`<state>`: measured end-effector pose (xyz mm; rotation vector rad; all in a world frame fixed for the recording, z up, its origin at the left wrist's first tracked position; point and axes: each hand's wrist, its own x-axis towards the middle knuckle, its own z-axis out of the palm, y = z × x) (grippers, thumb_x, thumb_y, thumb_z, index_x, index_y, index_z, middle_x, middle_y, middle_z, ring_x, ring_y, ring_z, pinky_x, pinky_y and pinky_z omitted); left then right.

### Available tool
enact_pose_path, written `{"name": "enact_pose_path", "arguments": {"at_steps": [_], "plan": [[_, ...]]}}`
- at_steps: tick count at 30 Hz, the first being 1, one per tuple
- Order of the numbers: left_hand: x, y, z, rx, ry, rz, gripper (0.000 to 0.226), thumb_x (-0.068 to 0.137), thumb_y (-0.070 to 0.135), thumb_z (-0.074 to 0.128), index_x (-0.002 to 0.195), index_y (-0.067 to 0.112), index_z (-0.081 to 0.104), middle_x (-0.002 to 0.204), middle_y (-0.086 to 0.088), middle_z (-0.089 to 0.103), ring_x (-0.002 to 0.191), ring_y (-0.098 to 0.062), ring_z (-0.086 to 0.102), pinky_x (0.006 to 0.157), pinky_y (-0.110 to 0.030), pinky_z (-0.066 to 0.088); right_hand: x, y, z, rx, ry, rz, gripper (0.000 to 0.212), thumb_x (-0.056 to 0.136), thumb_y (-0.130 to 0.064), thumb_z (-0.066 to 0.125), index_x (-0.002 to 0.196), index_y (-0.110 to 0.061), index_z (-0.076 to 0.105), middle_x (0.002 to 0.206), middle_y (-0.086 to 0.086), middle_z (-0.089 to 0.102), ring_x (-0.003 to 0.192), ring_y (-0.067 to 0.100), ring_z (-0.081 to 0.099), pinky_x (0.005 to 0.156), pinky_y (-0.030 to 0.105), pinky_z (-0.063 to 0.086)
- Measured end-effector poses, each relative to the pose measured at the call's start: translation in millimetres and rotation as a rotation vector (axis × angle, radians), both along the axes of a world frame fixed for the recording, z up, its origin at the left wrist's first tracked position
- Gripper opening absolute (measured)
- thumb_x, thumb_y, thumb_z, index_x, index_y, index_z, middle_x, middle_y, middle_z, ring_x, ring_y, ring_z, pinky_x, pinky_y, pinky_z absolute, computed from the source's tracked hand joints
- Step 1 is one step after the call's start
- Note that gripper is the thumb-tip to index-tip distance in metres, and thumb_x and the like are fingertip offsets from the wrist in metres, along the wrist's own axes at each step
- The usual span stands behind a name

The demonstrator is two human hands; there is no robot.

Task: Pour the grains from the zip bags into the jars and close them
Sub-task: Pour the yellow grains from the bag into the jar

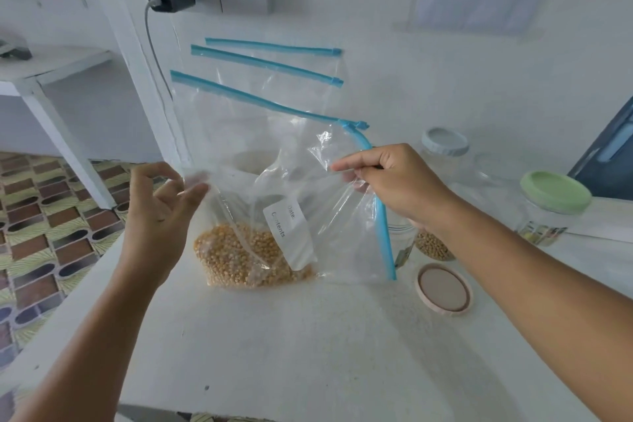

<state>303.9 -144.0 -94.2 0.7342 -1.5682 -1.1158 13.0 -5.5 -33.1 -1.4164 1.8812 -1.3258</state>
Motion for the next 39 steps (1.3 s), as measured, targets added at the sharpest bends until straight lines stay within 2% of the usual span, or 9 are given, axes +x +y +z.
{"name": "enact_pose_path", "arguments": {"at_steps": [3, 5, 7, 10, 14, 19, 23, 27, 39], "plan": [[6.8, -1.5, 2.1, -0.019, -0.197, -0.05, 0.015, 0.089, 0.028, 0.072, 0.1, 0.024, 0.063, 0.109, -0.006, 0.075, 0.111, -0.022, 0.07, 0.1, -0.045, 0.055, 0.8, -2.4, 0.4, 0.005, 0.007, 0.005, 0.044, 0.101, 0.003, 0.052, 0.103, -0.028, 0.084, 0.102, -0.003, 0.079, 0.1, 0.009, 0.073, 0.09, 0.028, 0.062], [10.8, -3.1, 1.2, 0.057, -0.304, -0.154, 0.024, 0.083, 0.033, 0.073, 0.106, 0.027, 0.072, 0.115, 0.01, 0.074, 0.113, -0.007, 0.068, 0.095, -0.031, 0.053, 1.4, -2.3, 1.1, 0.005, 0.014, 0.005, 0.044, 0.101, 0.002, 0.052, 0.103, -0.029, 0.084, 0.101, -0.004, 0.079, 0.1, 0.008, 0.073, 0.09, 0.028, 0.062], [10.6, -4.5, -2.3, 0.106, -0.344, -0.215, 0.027, 0.086, 0.029, 0.072, 0.112, 0.024, 0.076, 0.118, 0.015, 0.074, 0.113, -0.003, 0.067, 0.095, -0.029, 0.051, 1.8, -2.1, 1.0, 0.007, 0.022, 0.007, 0.046, 0.101, 0.003, 0.052, 0.102, -0.03, 0.084, 0.101, -0.004, 0.079, 0.1, 0.007, 0.072, 0.09, 0.028, 0.061], [4.0, -9.4, -6.7, 0.131, -0.272, -0.167, 0.017, 0.095, 0.009, 0.068, 0.105, 0.015, 0.08, 0.112, 0.004, 0.079, 0.112, -0.01, 0.071, 0.106, -0.035, 0.05, 3.1, -2.9, -1.3, 0.012, 0.035, 0.007, 0.046, 0.101, 0.002, 0.052, 0.101, -0.031, 0.084, 0.1, -0.005, 0.079, 0.1, 0.008, 0.073, 0.091, 0.029, 0.062], [-6.6, -16.0, -6.6, 0.139, -0.171, -0.072, 0.03, 0.095, -0.016, 0.056, 0.099, 0.004, 0.079, 0.105, -0.006, 0.08, 0.11, -0.02, 0.073, 0.109, -0.044, 0.052, 5.5, -2.1, 0.2, 0.011, 0.027, 0.002, 0.044, 0.101, 0.002, 0.053, 0.102, -0.03, 0.084, 0.099, -0.003, 0.079, 0.101, 0.01, 0.073, 0.092, 0.031, 0.062], [-13.7, -19.0, -5.1, 0.158, -0.106, -0.069, 0.028, 0.098, -0.01, 0.058, 0.102, 0.007, 0.08, 0.109, -0.006, 0.079, 0.111, -0.023, 0.072, 0.108, -0.045, 0.053, 9.0, 4.5, 1.7, 0.009, 0.016, 0.005, 0.042, 0.102, 0.0, 0.054, 0.103, -0.031, 0.083, 0.101, -0.002, 0.078, 0.102, 0.009, 0.072, 0.093, 0.028, 0.061], [-7.6, -12.8, -10.3, 0.164, -0.281, -0.24, 0.038, 0.1, -0.005, 0.057, 0.103, 0.022, 0.083, 0.116, 0.006, 0.078, 0.117, -0.011, 0.068, 0.107, -0.033, 0.049, 11.0, 6.7, -2.6, 0.006, 0.045, 0.0, 0.047, 0.102, 0.001, 0.052, 0.101, -0.034, 0.083, 0.101, -0.004, 0.078, 0.101, 0.009, 0.072, 0.092, 0.028, 0.061], [-14.3, -7.4, -10.8, 0.138, -0.275, -0.194, 0.047, 0.098, -0.013, 0.054, 0.093, 0.022, 0.085, 0.109, 0.006, 0.08, 0.112, -0.009, 0.071, 0.099, -0.021, 0.054, 16.1, 5.1, -2.6, 0.004, 0.077, 0.017, 0.048, 0.102, 0.002, 0.052, 0.101, -0.034, 0.082, 0.102, -0.008, 0.078, 0.101, 0.01, 0.072, 0.09, 0.027, 0.061], [-4.6, -20.4, -23.5, 0.185, 0.052, -0.029, 0.029, 0.098, -0.011, 0.055, 0.103, 0.006, 0.079, 0.11, -0.007, 0.079, 0.114, -0.023, 0.072, 0.107, -0.043, 0.053, 15.7, 1.9, 2.9, -0.027, -0.024, -0.011, 0.04, 0.103, 0.002, 0.053, 0.107, -0.025, 0.082, 0.106, -0.002, 0.078, 0.1, 0.002, 0.073, 0.087, 0.016, 0.058]]}}
